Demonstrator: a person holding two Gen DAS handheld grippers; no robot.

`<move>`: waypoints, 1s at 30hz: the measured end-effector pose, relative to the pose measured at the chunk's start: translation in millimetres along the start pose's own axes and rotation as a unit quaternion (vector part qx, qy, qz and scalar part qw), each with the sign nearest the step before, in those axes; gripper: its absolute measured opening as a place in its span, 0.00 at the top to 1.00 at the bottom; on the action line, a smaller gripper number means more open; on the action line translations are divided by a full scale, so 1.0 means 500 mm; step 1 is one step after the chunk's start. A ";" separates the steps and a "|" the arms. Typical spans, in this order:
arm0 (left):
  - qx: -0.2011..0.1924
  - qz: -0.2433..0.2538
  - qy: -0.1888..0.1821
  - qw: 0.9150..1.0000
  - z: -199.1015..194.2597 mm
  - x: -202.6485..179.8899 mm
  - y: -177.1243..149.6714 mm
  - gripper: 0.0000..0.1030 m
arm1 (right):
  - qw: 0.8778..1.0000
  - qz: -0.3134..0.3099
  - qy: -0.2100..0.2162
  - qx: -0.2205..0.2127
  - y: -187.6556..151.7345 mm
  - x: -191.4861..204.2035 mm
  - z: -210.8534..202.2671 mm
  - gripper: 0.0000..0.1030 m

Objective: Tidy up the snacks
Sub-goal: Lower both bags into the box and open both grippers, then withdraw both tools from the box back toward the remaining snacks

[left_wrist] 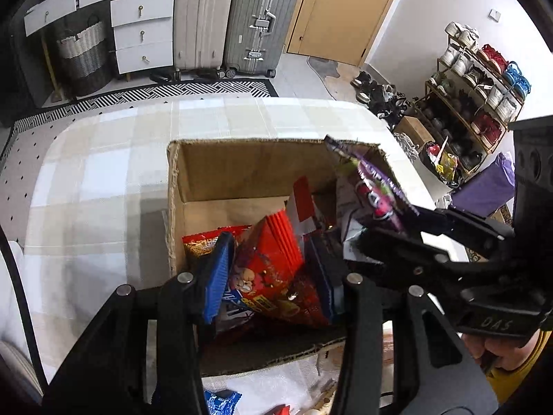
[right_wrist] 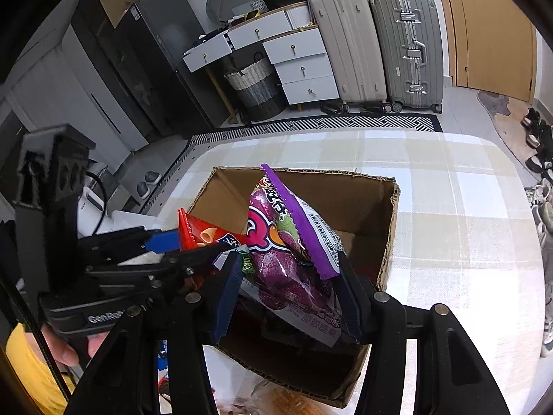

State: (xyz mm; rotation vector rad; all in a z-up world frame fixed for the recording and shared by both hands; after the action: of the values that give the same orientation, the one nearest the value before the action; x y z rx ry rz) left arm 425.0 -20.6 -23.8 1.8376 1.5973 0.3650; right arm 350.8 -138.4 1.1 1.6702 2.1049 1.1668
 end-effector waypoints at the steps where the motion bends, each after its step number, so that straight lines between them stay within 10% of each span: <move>1: -0.002 -0.001 0.000 1.000 -0.002 0.001 0.002 0.49 | 1.000 -0.002 -0.002 0.001 0.000 0.002 0.000 0.48; 15: -0.043 -0.026 0.024 0.998 -0.104 0.018 -0.003 0.25 | 1.000 -0.003 -0.008 -0.005 -0.002 0.004 -0.026 0.45; 30: -0.052 -0.030 0.026 0.998 -0.223 -0.009 -0.049 0.25 | 1.000 -0.009 -0.012 -0.015 -0.051 0.025 -0.120 0.45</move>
State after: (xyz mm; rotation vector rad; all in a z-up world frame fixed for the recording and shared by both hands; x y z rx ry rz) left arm 337.8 9.1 43.5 1.7096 1.6342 0.4642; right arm 292.3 -155.1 27.1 1.6401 2.0737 1.1612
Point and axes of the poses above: each gripper's, at about its wrist camera, not at the fingertips, and z roughly the way its jaws point, x to its left, y to its top, the point moved 2 cm from there along z, roughly the way its jaws point, and after that the axes turned 6 degrees about -x, right-handed, at the moved point
